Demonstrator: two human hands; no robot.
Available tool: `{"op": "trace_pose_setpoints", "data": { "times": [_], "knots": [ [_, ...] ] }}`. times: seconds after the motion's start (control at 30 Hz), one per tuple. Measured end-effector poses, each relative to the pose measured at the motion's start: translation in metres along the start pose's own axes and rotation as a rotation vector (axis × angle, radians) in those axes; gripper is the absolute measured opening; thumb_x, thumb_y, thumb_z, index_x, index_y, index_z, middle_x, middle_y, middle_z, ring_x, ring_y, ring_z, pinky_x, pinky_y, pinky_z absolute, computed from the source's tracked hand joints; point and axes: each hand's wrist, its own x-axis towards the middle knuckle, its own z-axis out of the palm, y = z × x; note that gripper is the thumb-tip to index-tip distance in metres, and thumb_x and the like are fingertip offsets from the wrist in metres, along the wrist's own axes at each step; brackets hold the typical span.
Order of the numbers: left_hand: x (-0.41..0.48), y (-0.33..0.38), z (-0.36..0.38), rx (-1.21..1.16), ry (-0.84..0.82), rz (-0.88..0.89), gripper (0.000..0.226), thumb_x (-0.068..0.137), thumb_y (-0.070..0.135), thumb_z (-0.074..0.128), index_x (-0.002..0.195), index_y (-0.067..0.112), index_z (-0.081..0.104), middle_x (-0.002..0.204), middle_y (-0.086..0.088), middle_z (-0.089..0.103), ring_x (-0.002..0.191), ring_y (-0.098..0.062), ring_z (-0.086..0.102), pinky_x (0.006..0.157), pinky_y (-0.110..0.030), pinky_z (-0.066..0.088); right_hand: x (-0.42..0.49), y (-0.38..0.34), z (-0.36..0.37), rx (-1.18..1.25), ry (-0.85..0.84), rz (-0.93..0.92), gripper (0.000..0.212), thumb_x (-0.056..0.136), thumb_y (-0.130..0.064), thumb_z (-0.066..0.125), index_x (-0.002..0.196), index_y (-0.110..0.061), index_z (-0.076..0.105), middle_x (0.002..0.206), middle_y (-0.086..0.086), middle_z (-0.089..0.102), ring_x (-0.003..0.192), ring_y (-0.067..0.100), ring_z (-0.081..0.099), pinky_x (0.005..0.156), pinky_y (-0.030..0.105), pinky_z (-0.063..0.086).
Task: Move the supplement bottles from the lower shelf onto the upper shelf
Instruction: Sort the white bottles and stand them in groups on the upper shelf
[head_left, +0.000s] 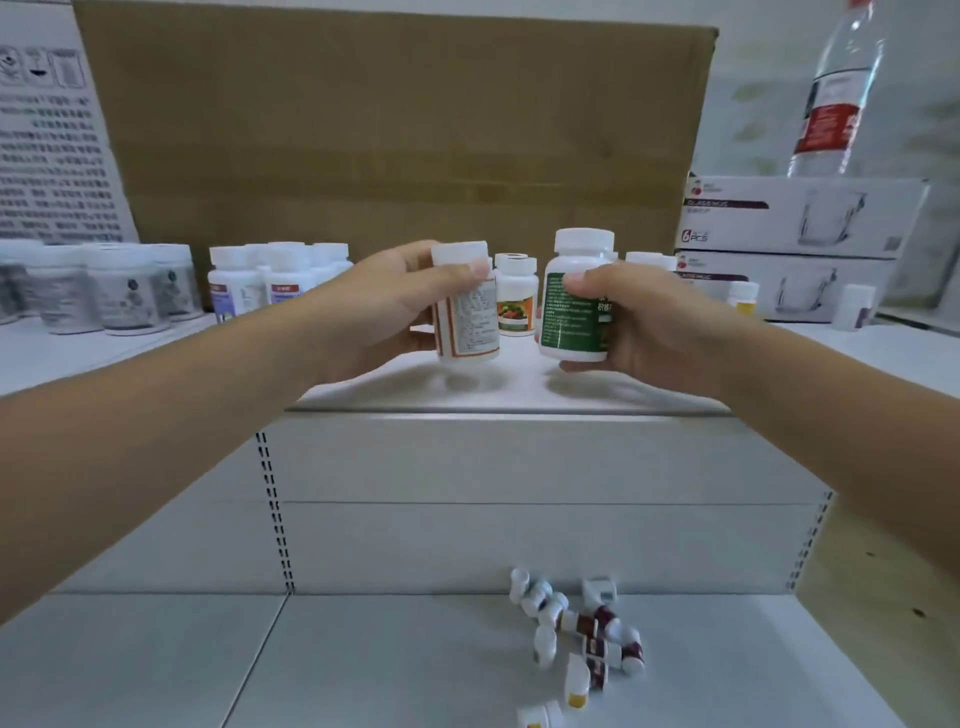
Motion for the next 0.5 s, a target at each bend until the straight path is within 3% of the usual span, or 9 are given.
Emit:
{"op": "trace_pose_setpoints", "data": {
  "times": [0.1,0.2,0.33,0.5],
  "knots": [
    [0.020,0.006,-0.007,0.165,-0.051,0.000,0.025,0.084,0.032,0.068,0.106,0.019,0.067,0.101,0.000,0.076,0.097,-0.019,0.072,0.087,-0.035,0.055,0.020,-0.010,-0.011,-0.118,0.010,-0.019,0.025,0.087,-0.022,0.063,0.112,-0.020,0.061,0.107,0.006,0.071,0.099,0.023,0.069,0.084,0.042,0.057],
    [0.040,0.018,-0.010,0.299,-0.087,0.008,0.048,0.070,0.040,0.073,0.112,0.016,0.068,0.101,-0.002,0.077,0.095,-0.019,0.073,0.085,-0.032,0.057,0.040,-0.019,-0.021,-0.195,0.006,-0.009,0.032,0.085,-0.027,0.064,0.117,-0.020,0.060,0.105,0.003,0.072,0.098,0.021,0.070,0.077,0.035,0.057],
    [0.067,0.015,-0.017,0.416,-0.052,0.077,0.034,0.078,0.033,0.076,0.104,0.012,0.069,0.095,-0.007,0.076,0.086,-0.020,0.074,0.076,-0.029,0.061,0.063,-0.009,-0.028,-0.280,0.046,0.021,0.042,0.086,-0.026,0.066,0.125,-0.017,0.055,0.115,0.008,0.069,0.099,0.023,0.070,0.078,0.041,0.059],
    [0.079,-0.009,-0.028,0.501,-0.080,0.087,0.023,0.081,0.032,0.076,0.099,0.019,0.072,0.087,0.003,0.076,0.077,-0.008,0.068,0.073,-0.029,0.058,0.070,0.019,-0.039,-0.235,0.047,-0.015,0.055,0.071,-0.026,0.073,0.123,-0.026,0.055,0.117,0.004,0.067,0.104,0.022,0.069,0.075,0.046,0.059]
  ]
}}
